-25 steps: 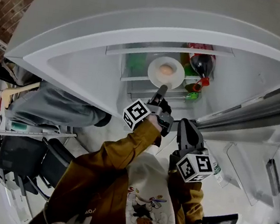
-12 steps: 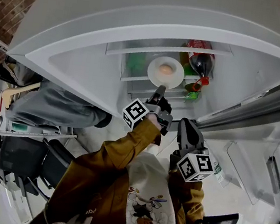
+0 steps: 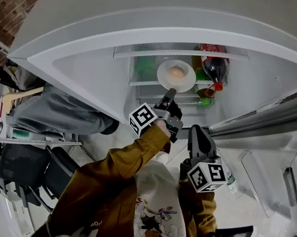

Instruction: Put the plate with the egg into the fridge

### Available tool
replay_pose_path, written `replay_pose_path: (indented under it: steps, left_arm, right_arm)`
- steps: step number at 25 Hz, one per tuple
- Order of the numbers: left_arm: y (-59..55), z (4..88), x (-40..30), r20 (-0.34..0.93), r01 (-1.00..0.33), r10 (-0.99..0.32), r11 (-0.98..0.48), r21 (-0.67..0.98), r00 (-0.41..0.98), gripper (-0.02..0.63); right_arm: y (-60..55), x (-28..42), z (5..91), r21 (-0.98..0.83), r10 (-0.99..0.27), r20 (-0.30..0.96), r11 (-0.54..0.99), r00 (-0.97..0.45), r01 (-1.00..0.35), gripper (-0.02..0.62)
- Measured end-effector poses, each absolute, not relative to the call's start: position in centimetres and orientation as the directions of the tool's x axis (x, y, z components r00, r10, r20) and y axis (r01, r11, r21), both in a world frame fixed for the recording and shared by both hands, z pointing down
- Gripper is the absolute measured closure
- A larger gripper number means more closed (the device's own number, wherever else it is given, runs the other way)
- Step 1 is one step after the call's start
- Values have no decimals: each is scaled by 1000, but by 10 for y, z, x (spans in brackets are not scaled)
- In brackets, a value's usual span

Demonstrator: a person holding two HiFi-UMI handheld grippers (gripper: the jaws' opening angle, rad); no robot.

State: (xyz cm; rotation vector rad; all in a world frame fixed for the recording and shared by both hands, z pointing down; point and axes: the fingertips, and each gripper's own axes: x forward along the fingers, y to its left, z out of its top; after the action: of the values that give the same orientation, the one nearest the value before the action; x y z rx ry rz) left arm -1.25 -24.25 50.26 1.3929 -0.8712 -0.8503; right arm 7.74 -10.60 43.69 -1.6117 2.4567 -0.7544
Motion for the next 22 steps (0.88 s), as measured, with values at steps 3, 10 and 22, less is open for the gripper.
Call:
replay_pose_path:
  steps: [3, 10, 22]
  left_arm:
    - [-245, 500, -13, -3, -7, -894, -7, 1000, 449, 589]
    - [-256, 494, -13, -21, 4, -895, -21, 1000, 446, 589]
    - [-274, 494, -16, -5, 9, -903, -1, 1000, 429, 589]
  right_arm:
    - [-107, 78, 437, -459, -885, 177, 313, -430, -832, 589]
    - [-112, 78, 437, -459, -885, 177, 313, -430, -832, 589]
    - [-121, 82, 436, -455, -886, 177, 312, -428, -834, 589]
